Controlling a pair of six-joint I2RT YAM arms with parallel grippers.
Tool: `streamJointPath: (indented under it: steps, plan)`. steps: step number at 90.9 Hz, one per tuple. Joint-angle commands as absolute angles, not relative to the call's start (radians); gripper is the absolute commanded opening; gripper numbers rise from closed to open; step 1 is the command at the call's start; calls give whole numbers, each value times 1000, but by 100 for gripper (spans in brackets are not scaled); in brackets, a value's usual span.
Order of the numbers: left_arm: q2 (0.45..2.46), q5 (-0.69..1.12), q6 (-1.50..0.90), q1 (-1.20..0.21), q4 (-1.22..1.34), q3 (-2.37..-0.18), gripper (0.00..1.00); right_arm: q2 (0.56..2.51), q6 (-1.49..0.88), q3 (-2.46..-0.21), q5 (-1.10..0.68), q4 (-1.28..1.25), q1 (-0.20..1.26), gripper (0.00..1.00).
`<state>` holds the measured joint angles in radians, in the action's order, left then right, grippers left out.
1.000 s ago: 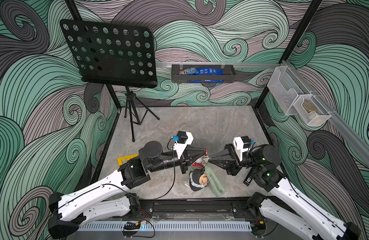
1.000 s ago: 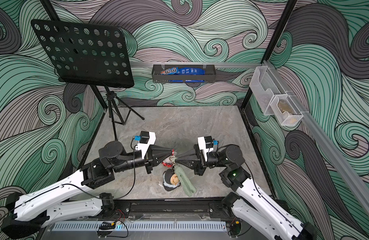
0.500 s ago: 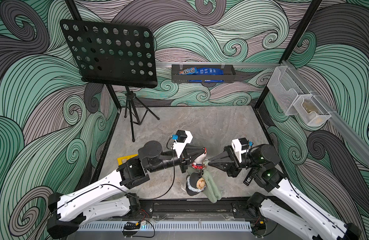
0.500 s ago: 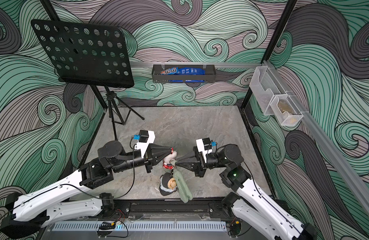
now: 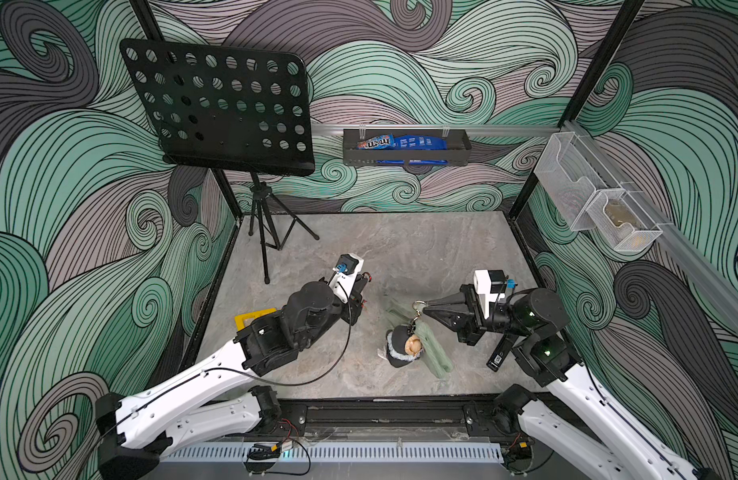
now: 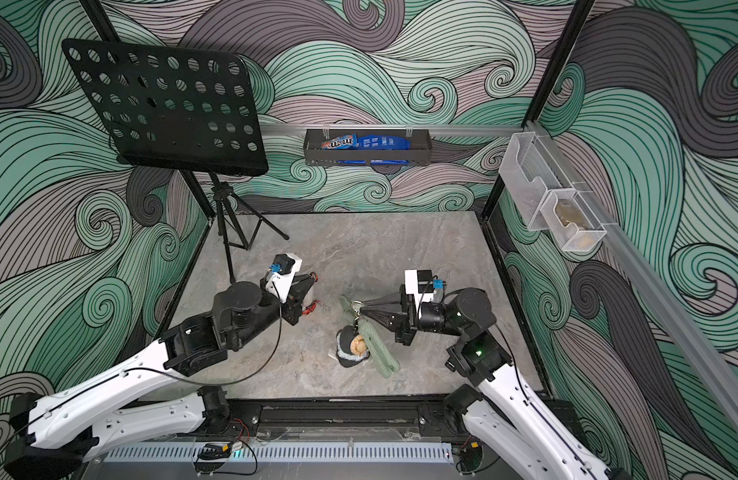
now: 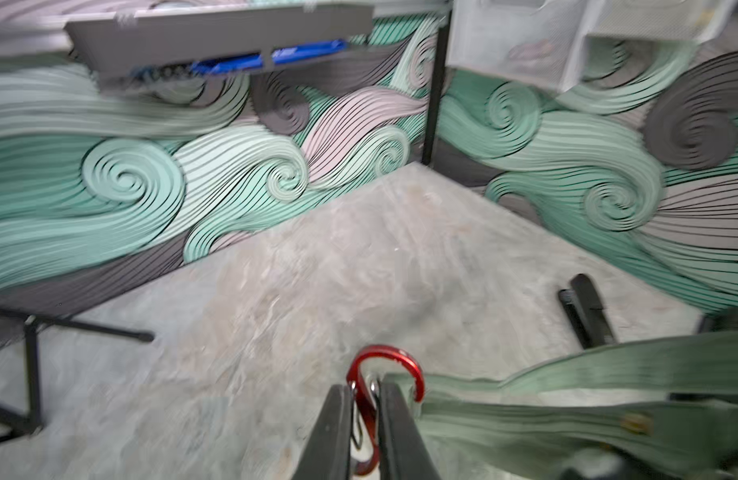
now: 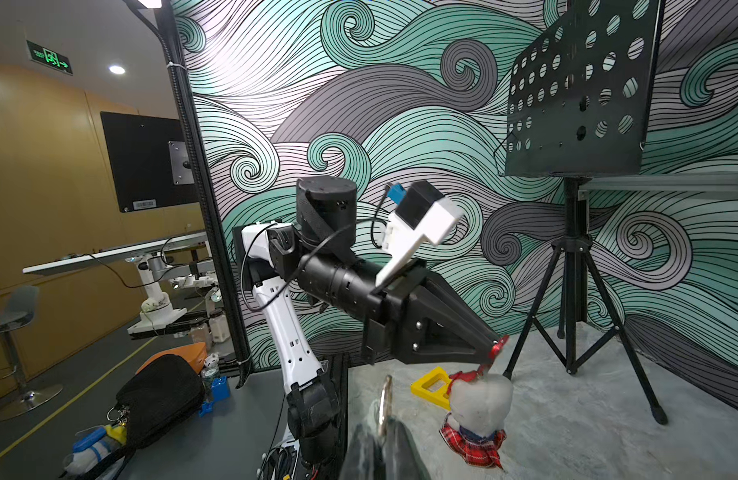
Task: Remove the decoration from the bag
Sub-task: Place the decoration item at the center of the board.
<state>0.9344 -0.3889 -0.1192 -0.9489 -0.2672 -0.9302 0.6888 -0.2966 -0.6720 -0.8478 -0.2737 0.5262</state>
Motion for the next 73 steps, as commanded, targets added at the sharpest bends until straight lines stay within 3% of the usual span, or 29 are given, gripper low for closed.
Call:
streamJointPath:
  steps: [1,37,50,73]
  plan:
    - [994,-452,-255,-845,-345,-892,16,684,-285,-712,-833,-280,522,0]
    - [1249,-325,-492,-602,-454,-873,17,691,-281,-718,-852,-267,504,0]
    - [1299,-281,-513,-563,-461,-871,33,692,-281,-716,-863,-266,494,0]
    - [1324,-256,-522,-549,-459,-871,34,687,-285,-709,-876,-269,484,0]
